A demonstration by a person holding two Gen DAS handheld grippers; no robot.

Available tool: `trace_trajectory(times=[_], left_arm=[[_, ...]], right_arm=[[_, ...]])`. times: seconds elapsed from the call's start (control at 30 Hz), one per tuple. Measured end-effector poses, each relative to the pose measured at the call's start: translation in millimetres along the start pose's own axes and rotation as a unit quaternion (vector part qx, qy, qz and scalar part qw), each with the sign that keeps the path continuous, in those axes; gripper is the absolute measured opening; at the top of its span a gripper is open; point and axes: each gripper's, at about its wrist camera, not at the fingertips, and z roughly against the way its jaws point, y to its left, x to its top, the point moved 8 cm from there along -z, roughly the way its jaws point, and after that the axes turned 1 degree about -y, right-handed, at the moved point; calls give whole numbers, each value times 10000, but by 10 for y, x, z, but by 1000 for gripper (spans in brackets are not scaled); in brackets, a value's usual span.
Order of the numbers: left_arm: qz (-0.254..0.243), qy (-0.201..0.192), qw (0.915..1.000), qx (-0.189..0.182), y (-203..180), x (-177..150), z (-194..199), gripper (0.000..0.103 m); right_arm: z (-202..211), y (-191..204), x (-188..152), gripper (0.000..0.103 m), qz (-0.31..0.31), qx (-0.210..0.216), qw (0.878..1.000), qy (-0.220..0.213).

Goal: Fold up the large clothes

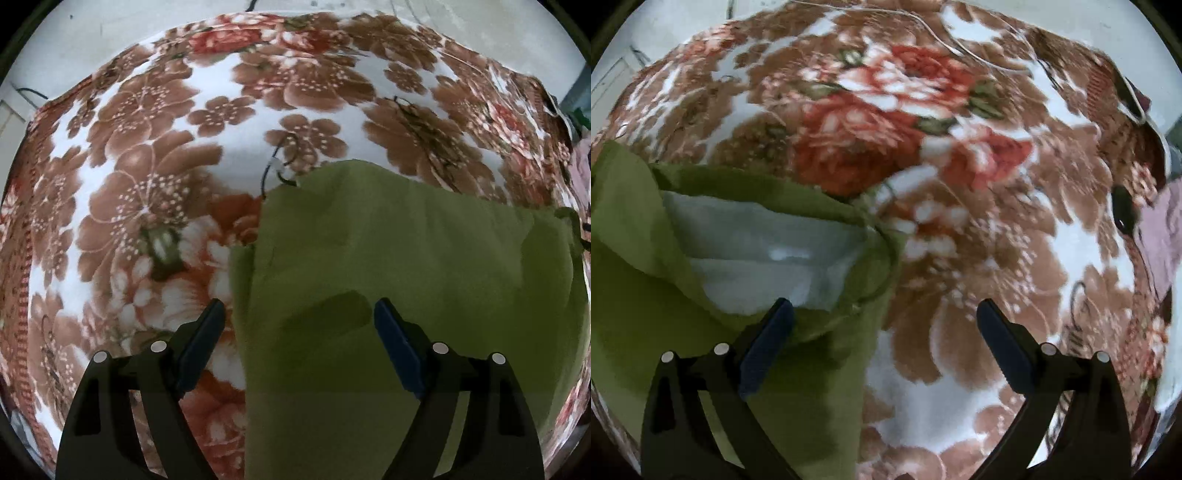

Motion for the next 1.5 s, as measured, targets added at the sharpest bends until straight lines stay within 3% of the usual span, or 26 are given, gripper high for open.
trace_trajectory(times=[0.13,0.23,0.37,0.53,0.63,0.7,0.77,0.8,0.87,1.03,1.17,1.3,1.33,1.37,1.43,1.5], left_arm=[[361,-215,9988,-237,28,35,161,82],[420,-234,9983,-321,30,15,219,82],[95,-145,9996,-231,-43,-37,171,82],[43,-213,9996,-186,-54,35,28,81],[127,-92,9996,-253,-54,84,-125,79],[-1,11,9999,-118,-68,96,-215,66],[47,125,9995,-298,-91,88,-265,21],[124,174,9987,-454,-97,73,-267,11],[150,146,9987,-466,-75,50,-234,6],[417,2,9973,-605,13,71,-8,6],[333,-142,9978,-554,-1,175,148,7],[142,115,9997,-165,77,119,-105,11],[111,250,9996,37,128,54,-248,18],[68,344,9993,135,146,2,-337,25],[-190,286,9988,337,101,-44,-408,27],[-181,191,9983,514,85,-41,-374,30]], right_arm=[[329,194,54,98,281,456,9979,-351],[485,296,-78,98,581,629,9959,-282],[230,308,-209,98,882,317,9956,81],[-159,162,-5,98,-217,531,9983,141],[-287,63,102,97,-854,726,9935,185],[-386,31,110,88,-1173,932,9882,329],[-438,25,123,63,-1361,1076,9839,418],[-459,9,115,56,-1512,1120,9810,469],[-483,-41,94,37,-1764,1131,9762,550],[-350,-28,117,13,-1510,1088,9813,488],[-251,-19,218,12,-1221,909,9874,438],[-356,57,256,12,-740,590,9943,497],[-397,77,248,14,-627,484,9956,503],[-453,94,227,19,-516,310,9969,503],[-512,82,186,27,-512,91,9973,513],[-498,5,172,45,-614,-134,9967,513]])
